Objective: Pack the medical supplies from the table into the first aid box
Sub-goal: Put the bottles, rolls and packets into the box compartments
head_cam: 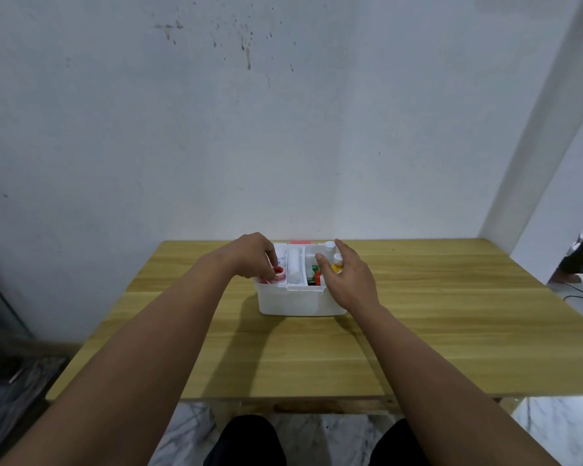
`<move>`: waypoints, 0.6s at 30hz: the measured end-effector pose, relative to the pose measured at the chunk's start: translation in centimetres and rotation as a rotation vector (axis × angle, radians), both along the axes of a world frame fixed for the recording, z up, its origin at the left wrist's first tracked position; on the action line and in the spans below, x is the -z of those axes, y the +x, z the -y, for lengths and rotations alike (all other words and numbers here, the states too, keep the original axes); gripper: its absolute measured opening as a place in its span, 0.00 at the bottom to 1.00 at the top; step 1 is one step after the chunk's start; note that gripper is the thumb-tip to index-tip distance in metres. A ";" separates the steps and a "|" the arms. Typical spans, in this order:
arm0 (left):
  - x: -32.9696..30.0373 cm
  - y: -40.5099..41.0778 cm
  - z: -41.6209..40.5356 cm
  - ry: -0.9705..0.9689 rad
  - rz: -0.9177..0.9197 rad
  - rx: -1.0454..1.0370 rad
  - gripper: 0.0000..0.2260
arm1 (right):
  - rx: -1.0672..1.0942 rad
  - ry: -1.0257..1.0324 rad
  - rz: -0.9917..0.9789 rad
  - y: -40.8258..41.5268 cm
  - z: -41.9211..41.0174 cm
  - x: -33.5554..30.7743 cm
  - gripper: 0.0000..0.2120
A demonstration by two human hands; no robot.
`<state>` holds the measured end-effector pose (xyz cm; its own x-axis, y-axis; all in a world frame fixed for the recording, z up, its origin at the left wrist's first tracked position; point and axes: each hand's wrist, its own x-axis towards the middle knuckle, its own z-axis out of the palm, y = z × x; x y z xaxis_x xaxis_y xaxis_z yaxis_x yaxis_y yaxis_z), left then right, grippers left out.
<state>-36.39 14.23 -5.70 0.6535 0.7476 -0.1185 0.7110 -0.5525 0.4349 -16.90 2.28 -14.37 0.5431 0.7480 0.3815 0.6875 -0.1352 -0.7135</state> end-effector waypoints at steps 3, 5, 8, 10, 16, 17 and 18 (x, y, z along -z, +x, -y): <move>-0.2 -0.1 0.0 0.004 -0.014 0.011 0.12 | 0.000 0.002 0.000 -0.1 0.1 -0.1 0.34; -0.2 -0.3 0.0 0.042 -0.012 0.009 0.12 | 0.002 0.003 0.001 -0.1 0.1 -0.1 0.34; 0.1 -0.6 -0.3 0.074 0.012 -0.015 0.11 | 0.004 -0.002 -0.001 -0.1 0.2 -0.2 0.34; 0.2 -0.8 -0.3 0.067 0.037 -0.030 0.10 | 0.003 -0.002 0.000 -0.1 0.2 -0.2 0.34; 0.5 -1.0 -0.5 0.073 0.085 -0.070 0.07 | 0.004 -0.004 0.002 -0.2 0.2 -0.3 0.33; 0.5 -1.0 -0.5 0.079 0.086 -0.079 0.07 | 0.002 -0.004 0.001 -0.3 0.3 -0.3 0.33; 0.5 -1.0 -0.4 0.089 0.083 -0.087 0.07 | 0.002 -0.004 0.001 -0.3 0.3 -0.3 0.33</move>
